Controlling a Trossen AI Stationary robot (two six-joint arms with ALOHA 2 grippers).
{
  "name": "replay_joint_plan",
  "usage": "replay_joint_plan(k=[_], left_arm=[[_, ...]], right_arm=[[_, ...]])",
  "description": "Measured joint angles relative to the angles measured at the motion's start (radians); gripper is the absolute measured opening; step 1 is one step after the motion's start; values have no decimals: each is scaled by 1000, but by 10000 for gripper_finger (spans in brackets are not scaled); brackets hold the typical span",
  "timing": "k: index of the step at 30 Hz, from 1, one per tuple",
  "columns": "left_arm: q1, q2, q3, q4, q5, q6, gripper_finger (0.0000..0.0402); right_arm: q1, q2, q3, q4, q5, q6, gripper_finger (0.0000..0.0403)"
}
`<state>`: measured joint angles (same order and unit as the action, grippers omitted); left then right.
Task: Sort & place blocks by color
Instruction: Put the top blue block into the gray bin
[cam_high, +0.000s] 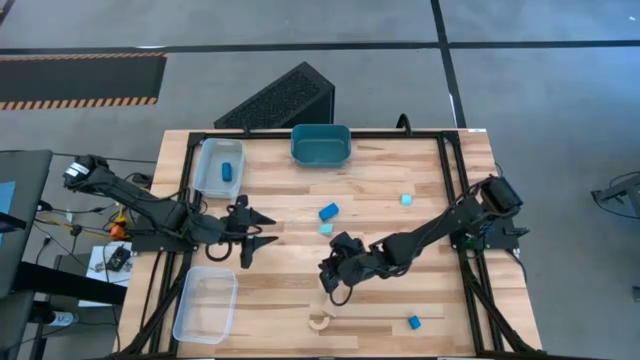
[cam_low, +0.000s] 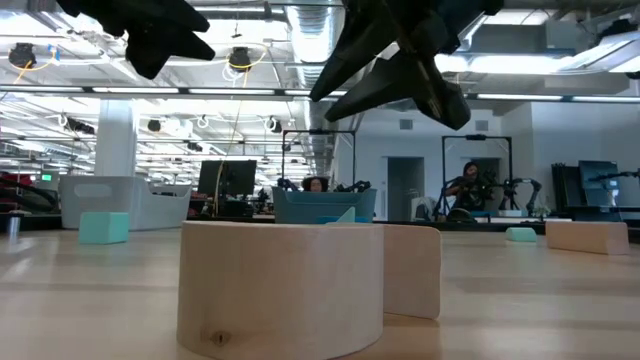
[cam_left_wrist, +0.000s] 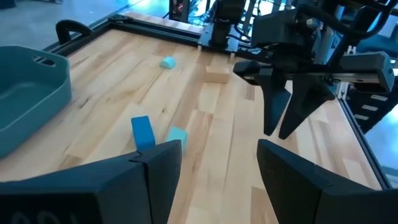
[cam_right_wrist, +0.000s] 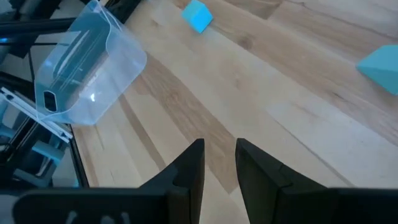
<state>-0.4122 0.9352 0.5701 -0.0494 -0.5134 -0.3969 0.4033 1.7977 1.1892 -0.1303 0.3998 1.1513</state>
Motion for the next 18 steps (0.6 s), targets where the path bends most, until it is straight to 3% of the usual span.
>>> replay_joint_plan(k=[8, 18], left_arm=[[0, -20, 0, -2, -9, -1, 196], [-4, -257, 0, -69, -131, 27, 196]], right_arm=[[-30, 0, 0, 49, -20, -39, 113], [-53, 4, -1, 254, -59, -114, 113]])
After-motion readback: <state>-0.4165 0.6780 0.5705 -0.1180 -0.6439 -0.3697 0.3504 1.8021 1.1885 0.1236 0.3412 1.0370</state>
